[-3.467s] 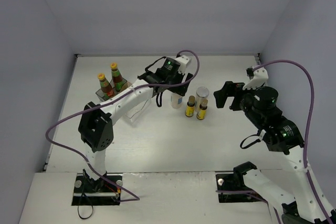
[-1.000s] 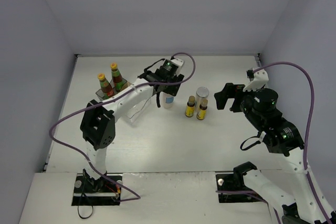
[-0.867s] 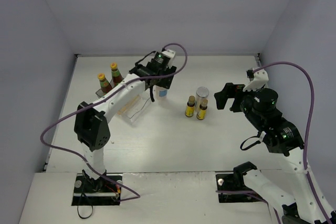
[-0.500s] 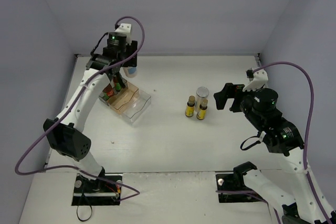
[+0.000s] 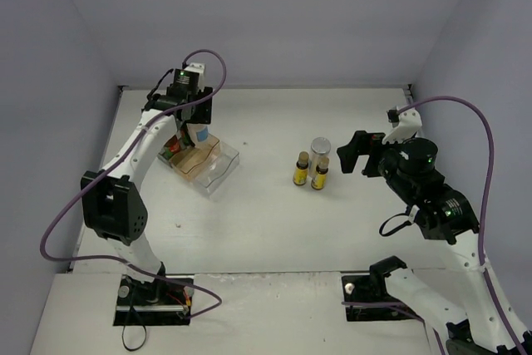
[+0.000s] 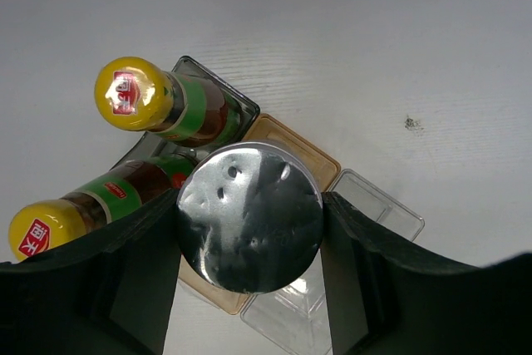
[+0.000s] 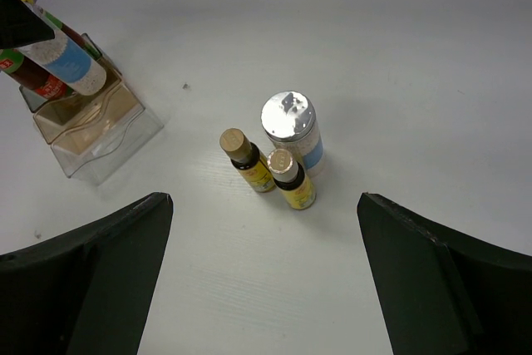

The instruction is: Organize the condiment bottles

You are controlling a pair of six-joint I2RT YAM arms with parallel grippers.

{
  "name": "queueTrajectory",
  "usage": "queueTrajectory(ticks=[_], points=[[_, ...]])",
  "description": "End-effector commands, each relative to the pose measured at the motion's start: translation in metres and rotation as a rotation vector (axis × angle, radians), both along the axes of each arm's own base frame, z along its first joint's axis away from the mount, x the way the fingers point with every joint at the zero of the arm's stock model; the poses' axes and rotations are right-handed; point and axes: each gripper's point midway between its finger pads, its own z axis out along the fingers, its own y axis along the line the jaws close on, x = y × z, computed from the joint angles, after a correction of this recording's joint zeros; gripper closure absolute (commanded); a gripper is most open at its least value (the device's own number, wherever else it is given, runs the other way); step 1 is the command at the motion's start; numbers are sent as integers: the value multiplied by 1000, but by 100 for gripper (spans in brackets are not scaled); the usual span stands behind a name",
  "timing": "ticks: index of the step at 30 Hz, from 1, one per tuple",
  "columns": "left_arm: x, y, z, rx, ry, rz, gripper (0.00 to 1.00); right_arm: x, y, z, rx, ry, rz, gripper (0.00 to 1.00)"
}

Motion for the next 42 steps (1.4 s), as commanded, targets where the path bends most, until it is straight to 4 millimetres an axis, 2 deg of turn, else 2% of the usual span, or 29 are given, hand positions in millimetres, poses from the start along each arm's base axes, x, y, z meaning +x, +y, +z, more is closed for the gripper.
queueTrajectory(ticks=[1, 2, 9, 18, 19, 24, 27, 33, 35, 42], points=[[20, -1, 45, -44, -168, 2, 96, 10, 8, 17, 30, -66, 14, 0], [21, 0, 36, -41, -151, 3, 96, 10, 8, 17, 30, -66, 14, 0], [25, -5, 10, -51, -124, -7, 96, 11, 8, 15, 29, -62, 12, 0], [27, -8, -4, -61, -129, -16, 95, 12, 7, 12, 25, -56, 7, 0], [26, -7, -9, -60, -122, -13, 89, 12, 7, 11, 26, -55, 7, 0], [24, -6, -14, -62, -128, -9, 75, 13, 8, 7, 22, -43, 7, 0], [23, -5, -15, -59, -128, -7, 60, 14, 8, 7, 21, -42, 3, 0], [20, -3, -6, -60, -137, -1, 26, 20, 9, 5, 19, -20, -8, 0], [18, -3, 5, -62, -156, 1, 22, 24, 11, 2, 12, 3, -9, 0], [3, 3, 50, -66, -208, 6, 22, 49, 15, -8, 0, 89, -65, 0]])
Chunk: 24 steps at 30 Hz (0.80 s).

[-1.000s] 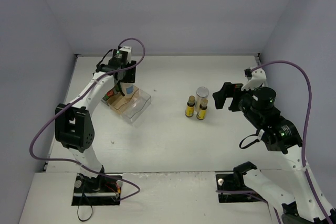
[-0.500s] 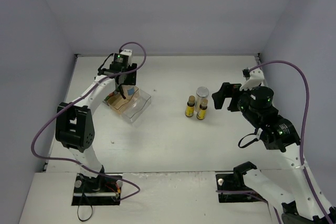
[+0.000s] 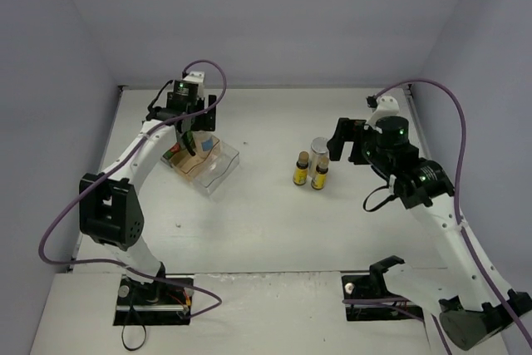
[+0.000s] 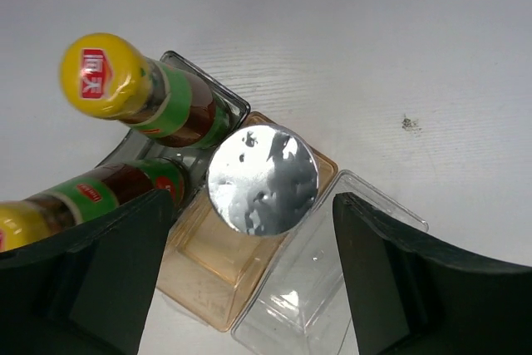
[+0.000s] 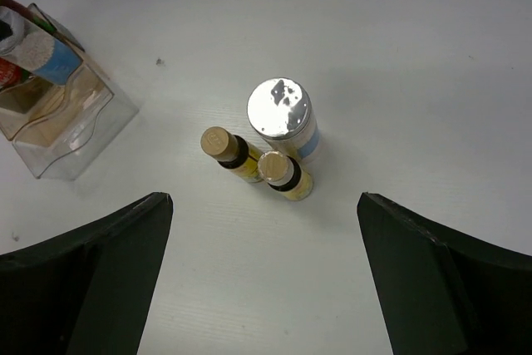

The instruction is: Organize the condiment bottles

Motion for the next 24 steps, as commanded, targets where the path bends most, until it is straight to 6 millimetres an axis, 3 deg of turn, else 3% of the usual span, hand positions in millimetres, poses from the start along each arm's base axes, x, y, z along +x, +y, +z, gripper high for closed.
queueTrajectory(ticks=[1, 3, 9, 15, 24], points=[[-3, 7, 90, -36, -177, 18, 22, 24, 4, 16, 18, -24, -57, 0], [-12, 8, 107, -43, -195, 18, 22, 33, 5, 8, 9, 20, -83, 1], [-47, 9, 130, -77, -196, 1, 22, 59, 14, -17, 1, 125, -139, 7], [-84, 11, 130, -112, -157, -13, 22, 75, 22, -49, -6, 230, -188, 6], [-125, 15, 117, -139, -107, -24, 22, 90, 36, -85, -37, 315, -218, 4]])
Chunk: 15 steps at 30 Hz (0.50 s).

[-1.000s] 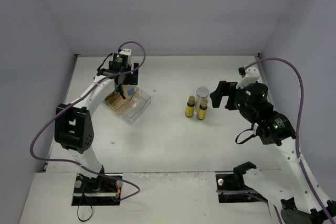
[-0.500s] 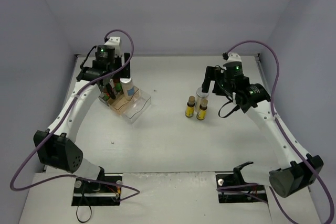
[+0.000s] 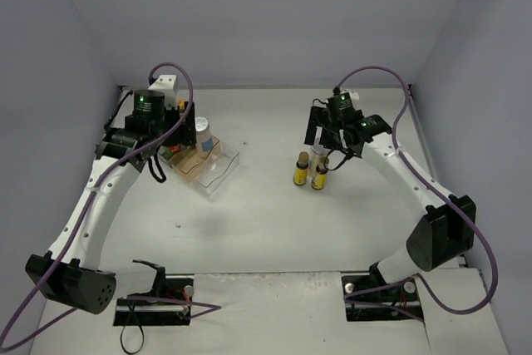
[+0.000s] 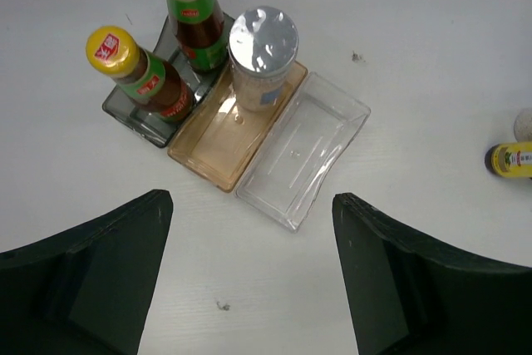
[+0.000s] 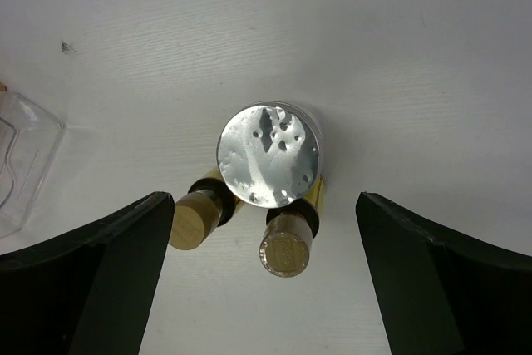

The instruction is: Organize the condiment bottles

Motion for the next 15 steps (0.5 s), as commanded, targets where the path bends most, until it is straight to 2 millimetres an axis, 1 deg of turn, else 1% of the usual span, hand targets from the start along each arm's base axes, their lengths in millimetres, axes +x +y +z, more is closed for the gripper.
queueTrajectory(ticks=[1, 6, 8, 10, 11, 13, 14, 15], points=[[-14, -2, 11, -34, -20, -8, 22, 16, 6, 9, 10, -46, -50, 4], [-24, 1, 13, -34, -21, -8, 22, 20, 8, -18, -14, 8, -68, 5], [-26, 1, 12, -32, -18, -9, 22, 22, 8, -23, -17, 14, -76, 5], [-27, 2, 12, -30, -17, -11, 22, 24, 8, -30, -25, 21, -83, 10], [-27, 2, 10, -29, -14, -11, 22, 26, 8, -30, -24, 21, -84, 11], [-29, 3, 9, -25, -12, -11, 22, 30, 8, -34, -32, 17, -91, 17], [-29, 3, 8, -21, -8, -11, 22, 31, 8, -35, -39, 15, -89, 20], [-29, 4, 7, -20, -7, -10, 22, 33, 8, -39, -45, 23, -90, 29]])
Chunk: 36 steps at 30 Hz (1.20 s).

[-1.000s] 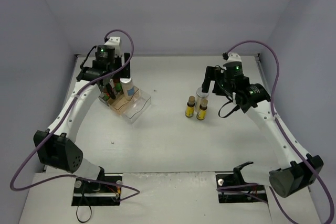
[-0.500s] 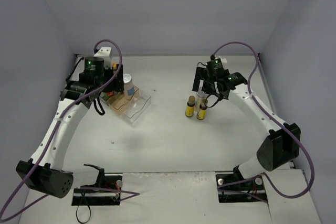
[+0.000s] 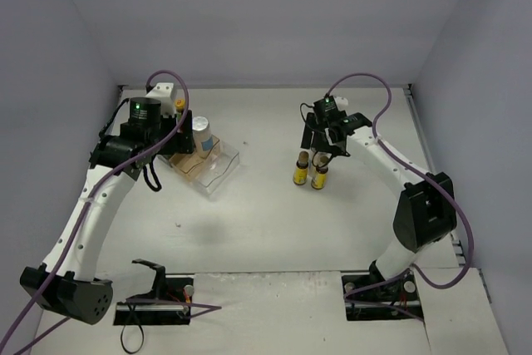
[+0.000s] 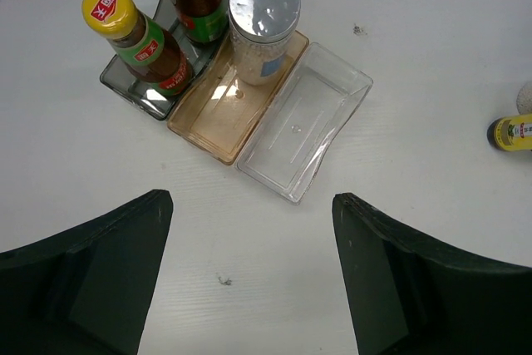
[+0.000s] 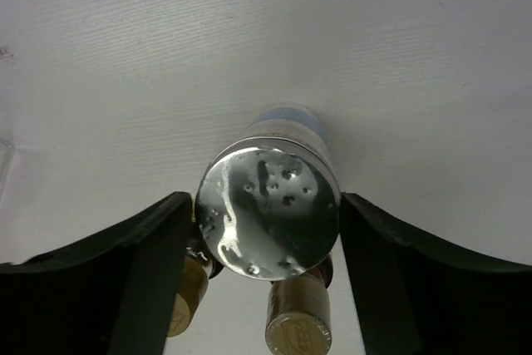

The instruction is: Organize the condiment bottles

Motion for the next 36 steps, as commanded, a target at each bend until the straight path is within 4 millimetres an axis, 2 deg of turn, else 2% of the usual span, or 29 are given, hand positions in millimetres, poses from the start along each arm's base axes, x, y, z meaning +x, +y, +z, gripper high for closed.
queueTrajectory(ticks=[1, 2, 3, 4, 6, 8, 10, 11, 13, 14, 17, 19, 21, 22, 24, 28, 30, 31, 36], points=[[-1, -1, 15, -18, -50, 0, 22, 21, 1, 14, -3, -81, -37, 37], [-2, 0, 14, -15, -44, 2, 22, 22, 2, 12, -9, -77, -31, 51], [-3, 0, 14, -14, -46, 3, 22, 24, 2, 12, -14, -82, -26, 58], [-4, 1, 13, -11, -42, 3, 22, 27, 2, 16, -24, -96, -12, 72], [-5, 1, 12, -9, -39, 4, 22, 36, 2, 26, -38, -134, 5, 87], [-7, 2, 11, -5, -37, 2, 22, 48, 5, 46, -48, -189, 32, 100], [-8, 3, 11, 1, -35, -2, 22, 58, 11, 64, -67, -241, 100, 100], [-10, 3, 10, 3, -31, -3, 22, 65, 19, 83, -80, -294, 147, 100], [-11, 4, 9, 7, -28, -4, 22, 69, 33, 104, -78, -352, 215, 100], [-13, 4, 9, 8, -27, -4, 22, 70, 47, 121, -68, -399, 256, 100], [-16, 6, 9, 13, -25, -7, 22, 66, 75, 145, -64, -454, 391, 100], [-18, 7, 8, 19, -24, -10, 22, 53, 101, 149, -62, -460, 502, 100], [-21, 7, 7, 23, -21, -14, 22, 35, 130, 148, -41, -442, 594, 100], [-22, 8, 7, 26, -20, -16, 22, 29, 137, 145, -41, -433, 623, 100], [-24, 9, 7, 29, -22, -19, 22, 15, 154, 132, -30, -397, 676, 100], [-28, 8, 6, 26, -25, -29, 22, -27, 196, 104, -19, -334, 794, 100], [-30, 9, 5, 30, -27, -36, 22, -38, 208, 95, -2, -322, 812, 100], [-32, 5, 7, 14, -34, -56, 22, -51, 215, 84, -2, -302, 841, 100], [-41, -5, 5, -16, -50, -123, 22, -79, 241, 71, 73, -291, 912, 98]])
